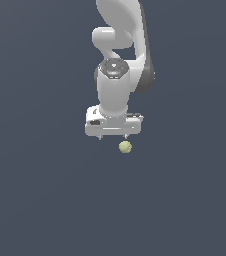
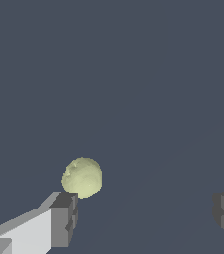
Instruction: Pick up the object and move it to a goal position.
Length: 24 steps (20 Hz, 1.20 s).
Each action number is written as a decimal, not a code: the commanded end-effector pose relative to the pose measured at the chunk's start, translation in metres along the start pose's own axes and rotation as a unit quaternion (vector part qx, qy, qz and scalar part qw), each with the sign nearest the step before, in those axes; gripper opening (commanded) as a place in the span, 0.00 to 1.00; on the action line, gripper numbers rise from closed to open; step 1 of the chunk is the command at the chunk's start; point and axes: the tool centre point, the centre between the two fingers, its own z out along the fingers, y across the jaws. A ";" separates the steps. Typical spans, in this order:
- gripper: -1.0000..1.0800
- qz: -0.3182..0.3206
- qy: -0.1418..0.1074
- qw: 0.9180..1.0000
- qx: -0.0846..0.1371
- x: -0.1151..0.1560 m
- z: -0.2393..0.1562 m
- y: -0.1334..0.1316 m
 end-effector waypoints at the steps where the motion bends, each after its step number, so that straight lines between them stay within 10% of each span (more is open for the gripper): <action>1: 0.96 0.000 0.000 1.000 0.000 0.000 0.000 0.000; 24: 0.96 -0.050 -0.005 0.999 0.003 -0.004 0.018 0.007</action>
